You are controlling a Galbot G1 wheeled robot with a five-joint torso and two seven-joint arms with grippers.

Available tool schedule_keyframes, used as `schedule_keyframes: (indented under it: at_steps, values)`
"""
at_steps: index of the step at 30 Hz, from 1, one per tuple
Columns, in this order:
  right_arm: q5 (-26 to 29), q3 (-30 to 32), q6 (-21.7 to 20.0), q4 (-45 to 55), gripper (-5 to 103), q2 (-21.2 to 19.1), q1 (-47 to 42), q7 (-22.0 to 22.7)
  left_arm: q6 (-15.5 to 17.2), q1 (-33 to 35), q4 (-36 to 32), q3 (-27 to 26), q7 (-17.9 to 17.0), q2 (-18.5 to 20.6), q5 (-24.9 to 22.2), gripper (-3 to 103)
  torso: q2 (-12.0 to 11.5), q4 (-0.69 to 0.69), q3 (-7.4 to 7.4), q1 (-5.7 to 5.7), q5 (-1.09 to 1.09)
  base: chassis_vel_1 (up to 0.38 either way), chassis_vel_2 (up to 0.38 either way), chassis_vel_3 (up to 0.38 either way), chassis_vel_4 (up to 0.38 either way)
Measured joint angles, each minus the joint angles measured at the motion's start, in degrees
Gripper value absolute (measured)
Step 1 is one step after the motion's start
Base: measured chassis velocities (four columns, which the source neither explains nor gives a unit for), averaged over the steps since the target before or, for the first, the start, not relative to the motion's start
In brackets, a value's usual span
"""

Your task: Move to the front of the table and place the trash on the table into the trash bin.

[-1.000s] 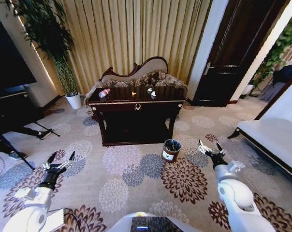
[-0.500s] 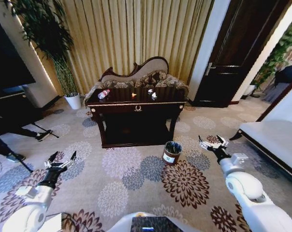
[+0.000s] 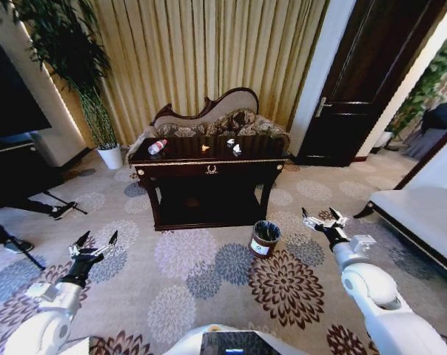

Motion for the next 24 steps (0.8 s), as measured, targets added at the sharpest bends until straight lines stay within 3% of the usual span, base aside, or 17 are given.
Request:
schedule_keyframes:
  at_steps: [24]
  values:
    - [-1.33,-0.60,0.07,-0.17,100,2.08,-0.49,0.00,-0.33,0.19,-0.15,-0.20,0.64,-0.34,-0.12,100,0.00,0.00,0.00,0.00,0.02,-0.166,0.161,0.162,-0.166]
